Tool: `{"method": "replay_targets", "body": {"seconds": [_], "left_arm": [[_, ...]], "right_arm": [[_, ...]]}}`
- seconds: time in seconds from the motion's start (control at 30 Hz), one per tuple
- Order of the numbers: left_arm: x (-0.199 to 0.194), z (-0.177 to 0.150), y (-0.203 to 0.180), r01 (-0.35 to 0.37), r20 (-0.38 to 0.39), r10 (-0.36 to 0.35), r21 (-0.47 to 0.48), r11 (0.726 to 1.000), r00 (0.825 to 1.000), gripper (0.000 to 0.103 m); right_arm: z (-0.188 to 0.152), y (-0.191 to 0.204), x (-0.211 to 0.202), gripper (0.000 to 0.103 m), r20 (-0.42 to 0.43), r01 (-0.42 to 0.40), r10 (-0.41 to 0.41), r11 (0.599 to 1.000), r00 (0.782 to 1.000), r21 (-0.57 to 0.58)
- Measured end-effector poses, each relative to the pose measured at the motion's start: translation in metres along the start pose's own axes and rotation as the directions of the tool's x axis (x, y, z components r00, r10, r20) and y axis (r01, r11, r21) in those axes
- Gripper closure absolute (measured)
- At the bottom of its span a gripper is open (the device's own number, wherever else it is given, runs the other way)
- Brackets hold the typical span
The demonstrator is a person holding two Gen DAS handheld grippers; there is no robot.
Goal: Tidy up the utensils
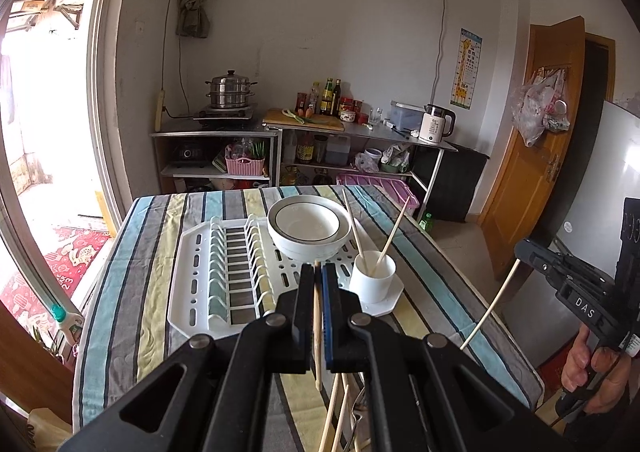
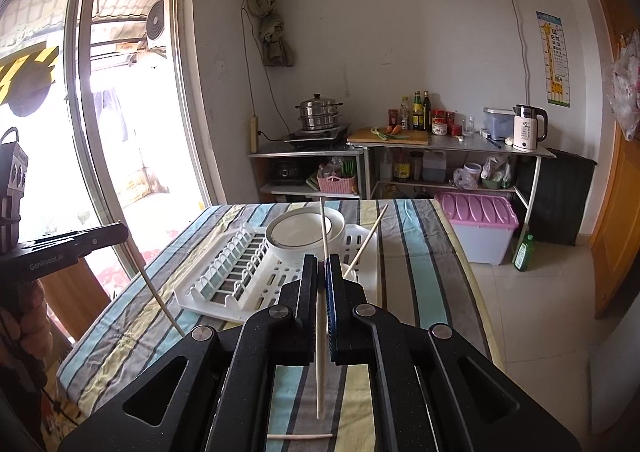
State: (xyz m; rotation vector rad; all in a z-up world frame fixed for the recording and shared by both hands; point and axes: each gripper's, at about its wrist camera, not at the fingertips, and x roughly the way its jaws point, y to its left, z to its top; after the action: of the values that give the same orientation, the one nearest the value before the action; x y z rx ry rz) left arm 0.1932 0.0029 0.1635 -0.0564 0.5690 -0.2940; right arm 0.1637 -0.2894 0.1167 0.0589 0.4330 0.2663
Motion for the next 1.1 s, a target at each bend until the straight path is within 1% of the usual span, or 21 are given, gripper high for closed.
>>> {"method": "replay_targets", "body": {"seconds": [0.17,0.37,0.63,0.9,1.1], "left_arm": [[0.025,0.022,-0.012,0.039,0.01,-0.039,-0.003,0.999,0.999,0.099],[0.052,0.05,-0.027,0.078,0.039,-0.078,-0.004,0.997,0.996,0.099],[0.084,0.079,-0.032,0.121,0.054,-0.119,-0.035,0.992,0.991,0.099],[0.114,0.088,-0.033,0.145,0.044,-0.142,-0.057,0.988,0.989,0.099],[0.137,0.086,-0.034,0.154,0.021,-0.153,-0.066,0.986,0.988,0.099]], "right_arm": [[0.02,-0.01,0.016,0.099,0.03,-0.002,0.001,1.0,1.0,0.021],[0.042,-0.022,0.04,0.099,0.043,-0.007,0.004,0.999,0.999,0.048],[0.062,-0.033,0.063,0.099,0.077,-0.018,0.012,0.997,0.997,0.081],[0.072,-0.037,0.086,0.099,0.101,-0.02,0.011,0.996,0.995,0.089],[0.073,-0.039,0.107,0.099,0.094,-0.02,0.01,0.995,0.996,0.099]]}}
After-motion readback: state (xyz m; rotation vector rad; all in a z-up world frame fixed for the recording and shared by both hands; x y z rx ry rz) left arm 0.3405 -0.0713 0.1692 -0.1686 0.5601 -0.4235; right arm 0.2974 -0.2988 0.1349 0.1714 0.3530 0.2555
